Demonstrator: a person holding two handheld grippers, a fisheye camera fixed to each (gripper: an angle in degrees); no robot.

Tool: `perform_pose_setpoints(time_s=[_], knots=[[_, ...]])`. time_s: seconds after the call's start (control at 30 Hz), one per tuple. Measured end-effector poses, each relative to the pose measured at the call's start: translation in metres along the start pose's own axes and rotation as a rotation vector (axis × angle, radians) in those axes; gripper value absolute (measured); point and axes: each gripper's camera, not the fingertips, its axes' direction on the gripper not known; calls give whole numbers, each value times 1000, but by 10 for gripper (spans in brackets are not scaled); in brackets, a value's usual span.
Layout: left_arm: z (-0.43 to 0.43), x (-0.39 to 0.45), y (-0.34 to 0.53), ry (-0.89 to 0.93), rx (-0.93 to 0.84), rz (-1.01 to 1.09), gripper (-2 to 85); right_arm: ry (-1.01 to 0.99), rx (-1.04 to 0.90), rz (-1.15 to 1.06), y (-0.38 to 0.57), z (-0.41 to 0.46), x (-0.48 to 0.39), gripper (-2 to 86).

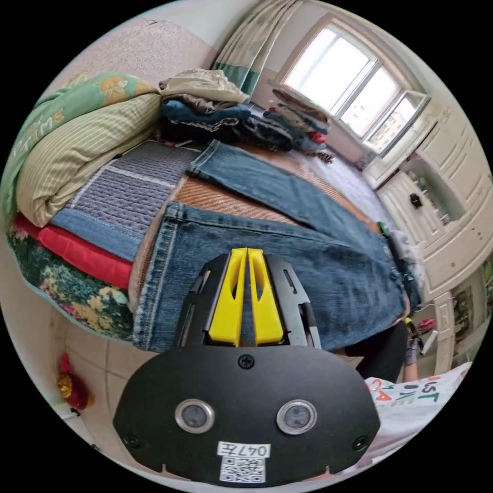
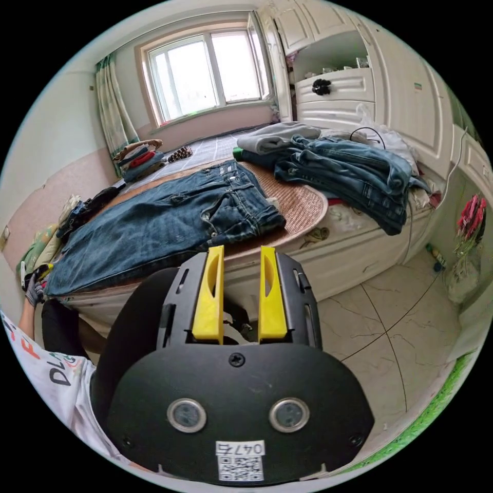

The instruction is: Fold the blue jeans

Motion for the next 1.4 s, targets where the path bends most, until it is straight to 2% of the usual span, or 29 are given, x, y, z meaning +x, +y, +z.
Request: perform_pose_setpoints(time_s=[0.13, 0.27, 0.5, 0.77, 0.97, 1.2, 1.4], knots=[[-31, -44, 53, 171, 146, -134, -6, -13, -31, 29, -1, 4, 13, 75], [-63, -90, 132, 131, 225, -265, -2, -138, -154, 168, 20, 34, 47, 69], [-60, -146, 209, 115, 211, -370, 55, -334, -94, 234, 79, 40, 69, 29], [-24, -185, 237, 177, 225, -493, 87, -394, -99, 217, 109, 47, 75, 5], [-12, -184, 234, 116, 193, -453, 39, -375, -110, 219, 132, 49, 78, 0], [-12, -183, 252, 88, 177, -477, 81, -355, -82, 172, 152, 47, 75, 0], [7, -188, 244, 90, 127, -483, 73, -355, -94, 190, 175, 62, 83, -1]])
